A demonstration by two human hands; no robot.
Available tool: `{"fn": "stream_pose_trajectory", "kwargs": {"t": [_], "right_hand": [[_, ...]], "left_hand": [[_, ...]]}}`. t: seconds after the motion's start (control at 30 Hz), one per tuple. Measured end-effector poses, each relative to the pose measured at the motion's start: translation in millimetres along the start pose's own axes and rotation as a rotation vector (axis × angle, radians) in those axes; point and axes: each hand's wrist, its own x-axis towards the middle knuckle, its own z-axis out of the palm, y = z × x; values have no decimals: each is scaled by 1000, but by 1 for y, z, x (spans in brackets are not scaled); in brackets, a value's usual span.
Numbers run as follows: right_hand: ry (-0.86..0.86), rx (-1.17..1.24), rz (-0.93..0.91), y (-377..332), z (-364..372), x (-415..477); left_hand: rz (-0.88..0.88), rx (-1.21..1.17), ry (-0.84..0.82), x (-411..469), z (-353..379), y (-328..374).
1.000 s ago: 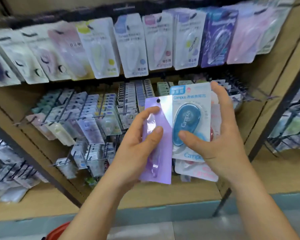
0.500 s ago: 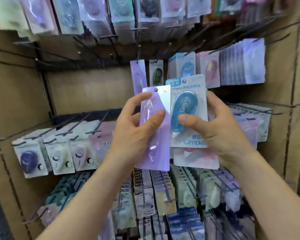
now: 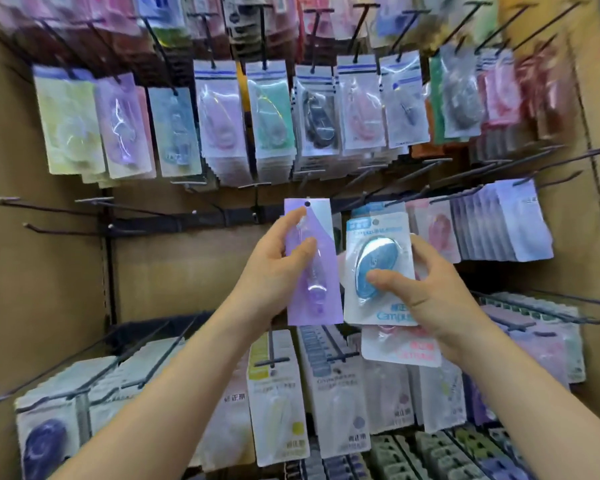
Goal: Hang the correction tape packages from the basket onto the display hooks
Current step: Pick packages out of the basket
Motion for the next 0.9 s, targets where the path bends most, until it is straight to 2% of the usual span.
{"fn": "stream_pose_trajectory", "kwargs": {"t": [0.23, 0.47, 0.9], "right_hand": [[-43, -41, -16, 6, 7, 17], [-108, -33, 18, 24, 3, 39], [-96, 16, 85, 70, 4, 85]], "left_hand": [[33, 81, -8, 32, 1, -19], [-105, 148, 115, 53, 4, -37], [-170, 709, 115, 122, 11, -97]]}}
